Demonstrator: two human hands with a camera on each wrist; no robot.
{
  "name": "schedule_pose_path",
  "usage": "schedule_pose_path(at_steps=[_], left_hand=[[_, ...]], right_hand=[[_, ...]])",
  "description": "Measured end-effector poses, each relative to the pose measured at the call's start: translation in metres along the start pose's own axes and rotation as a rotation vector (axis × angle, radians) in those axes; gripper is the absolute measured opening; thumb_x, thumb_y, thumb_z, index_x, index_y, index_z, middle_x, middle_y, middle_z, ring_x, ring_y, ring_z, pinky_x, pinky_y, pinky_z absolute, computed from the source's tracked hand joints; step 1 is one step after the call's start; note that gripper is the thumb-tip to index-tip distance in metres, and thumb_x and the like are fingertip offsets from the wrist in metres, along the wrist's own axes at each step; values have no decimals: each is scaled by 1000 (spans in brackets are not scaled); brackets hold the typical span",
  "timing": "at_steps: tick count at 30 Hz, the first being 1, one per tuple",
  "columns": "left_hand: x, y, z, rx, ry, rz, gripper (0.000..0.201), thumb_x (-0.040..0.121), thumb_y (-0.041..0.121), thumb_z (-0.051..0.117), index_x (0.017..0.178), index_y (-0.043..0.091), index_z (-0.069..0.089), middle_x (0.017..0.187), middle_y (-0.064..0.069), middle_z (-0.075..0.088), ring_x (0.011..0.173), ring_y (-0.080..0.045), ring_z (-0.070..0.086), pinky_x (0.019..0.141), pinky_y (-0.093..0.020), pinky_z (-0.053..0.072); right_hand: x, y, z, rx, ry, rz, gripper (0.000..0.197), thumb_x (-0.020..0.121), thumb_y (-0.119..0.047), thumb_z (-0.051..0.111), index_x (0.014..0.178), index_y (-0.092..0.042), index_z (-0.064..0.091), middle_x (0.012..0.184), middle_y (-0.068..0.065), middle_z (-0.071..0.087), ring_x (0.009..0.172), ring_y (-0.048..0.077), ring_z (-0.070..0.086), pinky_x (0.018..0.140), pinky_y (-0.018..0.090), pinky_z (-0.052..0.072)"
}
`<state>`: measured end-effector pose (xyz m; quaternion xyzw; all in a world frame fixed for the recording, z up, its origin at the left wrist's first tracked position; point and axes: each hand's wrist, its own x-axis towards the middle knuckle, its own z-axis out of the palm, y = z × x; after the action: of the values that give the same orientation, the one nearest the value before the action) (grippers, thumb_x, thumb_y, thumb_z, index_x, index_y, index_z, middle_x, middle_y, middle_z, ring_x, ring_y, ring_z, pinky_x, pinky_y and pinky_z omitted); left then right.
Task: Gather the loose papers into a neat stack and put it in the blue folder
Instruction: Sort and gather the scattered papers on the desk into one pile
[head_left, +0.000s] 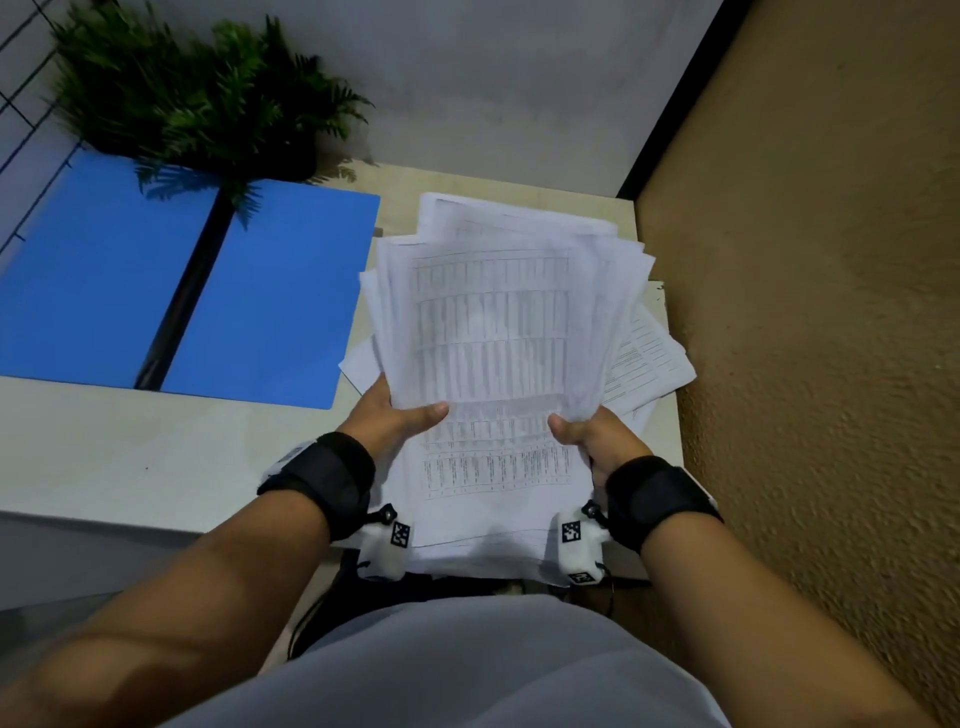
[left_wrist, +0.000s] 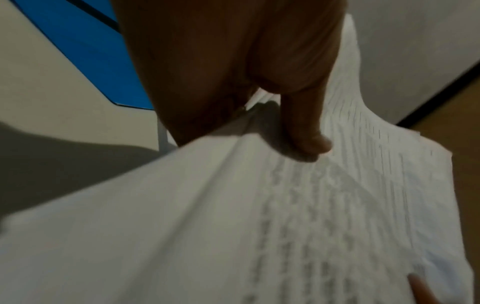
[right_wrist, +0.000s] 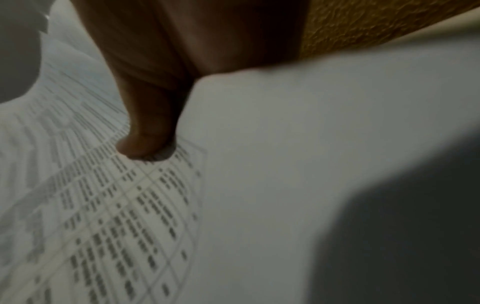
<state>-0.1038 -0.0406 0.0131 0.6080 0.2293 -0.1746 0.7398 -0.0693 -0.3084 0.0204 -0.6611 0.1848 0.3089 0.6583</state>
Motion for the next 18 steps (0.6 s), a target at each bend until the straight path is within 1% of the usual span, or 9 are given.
schedule_pose_path(at_steps=[2, 3, 5, 6, 8, 9, 13, 15, 18], left_hand=[[0, 4, 0, 27, 51, -26, 59, 80, 22, 79, 133, 12, 54, 123, -4, 69, 115, -21, 64, 107, -43, 44], [2, 4, -1, 29, 141, -13, 54, 84, 24, 75, 132, 11, 55, 121, -3, 69, 114, -22, 64, 106, -42, 43], [5, 1, -7, 20, 279, 8, 45, 91, 19, 68, 133, 9, 54, 119, -2, 65, 111, -23, 61, 99, -34, 42], [6, -1, -11, 37, 339, 4, 46, 92, 18, 66, 135, 7, 52, 120, -3, 62, 112, -23, 58, 96, -33, 40], [8, -8, -21, 56, 413, -38, 52, 93, 21, 65, 139, 4, 47, 131, -9, 58, 121, -29, 54, 97, -35, 38], [10, -13, -26, 62, 416, -64, 57, 93, 22, 65, 142, 2, 44, 137, -12, 55, 126, -33, 51, 99, -37, 38], [6, -24, -27, 217, 398, -135, 54, 97, 19, 59, 143, -2, 40, 144, -19, 49, 132, -35, 48, 98, -32, 37], [3, -23, -22, 299, 390, -130, 53, 98, 19, 56, 143, -2, 39, 145, -21, 48, 131, -36, 48, 94, -30, 38], [0, -18, -18, 333, 377, -131, 51, 99, 19, 54, 143, -2, 39, 143, -21, 49, 130, -37, 49, 83, -26, 36]], right_hand=[[-5, -8, 8, 40, -21, -7, 46, 86, -9, 67, 131, -12, 56, 124, 1, 68, 119, 19, 59, 107, 37, 42], [-5, -11, 12, 84, 24, -17, 41, 86, -9, 67, 126, -11, 58, 117, 3, 71, 107, 19, 66, 93, 34, 52], [-1, -13, 16, 193, 270, -51, 36, 86, -7, 69, 120, -9, 57, 108, 10, 69, 84, 20, 69, 66, 26, 56], [3, -11, 12, 224, 464, -42, 39, 84, -7, 71, 119, -8, 54, 111, 12, 65, 84, 23, 68, 64, 27, 55], [14, -6, -1, 209, 790, 38, 52, 79, -14, 77, 123, -5, 50, 121, 16, 61, 100, 29, 65, 79, 32, 54], [17, -4, -6, 186, 845, 109, 60, 74, -22, 80, 124, -4, 52, 121, 15, 63, 102, 29, 65, 86, 33, 52], [39, 11, -18, 137, 721, 151, 75, 46, -48, 82, 113, -23, 60, 105, 6, 74, 82, 26, 68, 84, 43, 57], [35, -2, -11, 113, 688, 107, 59, 62, -36, 81, 116, -25, 62, 113, 6, 72, 88, 28, 68, 82, 40, 56], [31, -17, -11, 20, 776, 51, 49, 89, -14, 66, 135, -6, 52, 130, 12, 61, 115, 31, 60, 101, 36, 47]])
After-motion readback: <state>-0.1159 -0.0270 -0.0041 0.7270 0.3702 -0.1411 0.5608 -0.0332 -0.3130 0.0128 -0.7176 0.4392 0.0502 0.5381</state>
